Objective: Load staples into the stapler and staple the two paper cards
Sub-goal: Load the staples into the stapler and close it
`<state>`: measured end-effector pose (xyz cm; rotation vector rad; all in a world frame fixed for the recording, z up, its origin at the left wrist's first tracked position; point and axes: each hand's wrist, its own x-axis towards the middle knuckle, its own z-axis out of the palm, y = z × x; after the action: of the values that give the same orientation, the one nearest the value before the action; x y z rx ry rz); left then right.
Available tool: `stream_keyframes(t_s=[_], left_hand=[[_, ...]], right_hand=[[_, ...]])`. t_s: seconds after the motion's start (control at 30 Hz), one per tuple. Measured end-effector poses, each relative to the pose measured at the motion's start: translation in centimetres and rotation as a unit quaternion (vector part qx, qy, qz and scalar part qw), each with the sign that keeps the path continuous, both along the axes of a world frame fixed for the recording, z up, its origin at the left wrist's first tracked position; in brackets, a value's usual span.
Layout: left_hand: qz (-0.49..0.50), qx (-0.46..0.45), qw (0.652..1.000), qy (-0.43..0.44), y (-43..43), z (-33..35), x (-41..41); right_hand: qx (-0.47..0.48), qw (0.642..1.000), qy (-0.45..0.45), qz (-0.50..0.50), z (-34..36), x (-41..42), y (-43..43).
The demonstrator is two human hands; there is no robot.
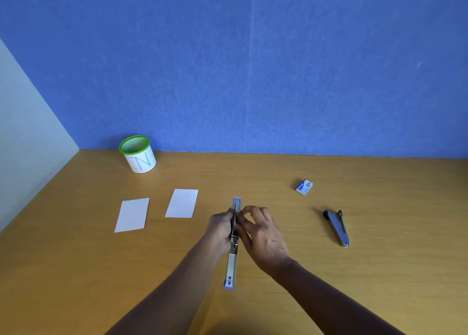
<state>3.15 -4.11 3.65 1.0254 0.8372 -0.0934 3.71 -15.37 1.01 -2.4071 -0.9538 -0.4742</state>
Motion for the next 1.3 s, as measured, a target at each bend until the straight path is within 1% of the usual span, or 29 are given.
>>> stream_keyframes(t_s=[0.17,0.3,0.4,0.5,0.6,0.7,0.87,0.93,1.0,1.17,1.3], left_hand=[[0.004,0.001,1.0,0.0,-0.1,0.1,-0.1],[0.003,-0.006,1.0,-0.014,0.1,0.2,-0.1],[0.002,-0.019,1.0,-0.025,0.4,0.1,-0.2],[0.019,-0.053,0.998,-0.027,0.9,0.1,-0.1],[0.04,-0.087,0.995,-0.028,1.2,0.2,0.0],[0.053,-0.089,0.994,-0.022,1.3,0.3,0.0],[0.058,-0.065,0.996,-0.02,1.2,0.0,-0.1],[0.043,-0.061,0.997,-0.018,1.2,0.0,-0.2],[0.031,-0.051,0.998,-0.024,1.0,0.1,-0.4],[-0.003,0.005,0.999,-0.035,0.3,0.1,-0.8],[-0.008,0.012,0.999,-0.043,0.2,0.2,-0.7]], right_hand=[[-0.002,1.0,0.006,0.009,0.0,0.2,-0.3],[0.029,0.997,0.048,0.05,-0.4,0.3,-0.7],[0.037,0.996,0.041,0.071,-0.7,0.3,-1.1],[0.0,0.994,0.02,0.105,-0.8,0.3,-1.4],[-0.038,0.99,0.031,0.134,-0.9,0.2,-1.8],[-0.036,0.987,0.043,0.149,-1.0,0.2,-1.9],[-0.002,0.988,0.059,0.145,-1.2,0.2,-1.8],[0.024,0.988,0.083,0.13,-1.2,0.3,-1.6],[0.07,0.984,0.123,0.103,-0.9,0.3,-1.3],[0.164,0.955,0.244,0.037,0.2,0.6,-0.5],[0.203,0.936,0.287,0.005,0.7,0.7,-0.2]])
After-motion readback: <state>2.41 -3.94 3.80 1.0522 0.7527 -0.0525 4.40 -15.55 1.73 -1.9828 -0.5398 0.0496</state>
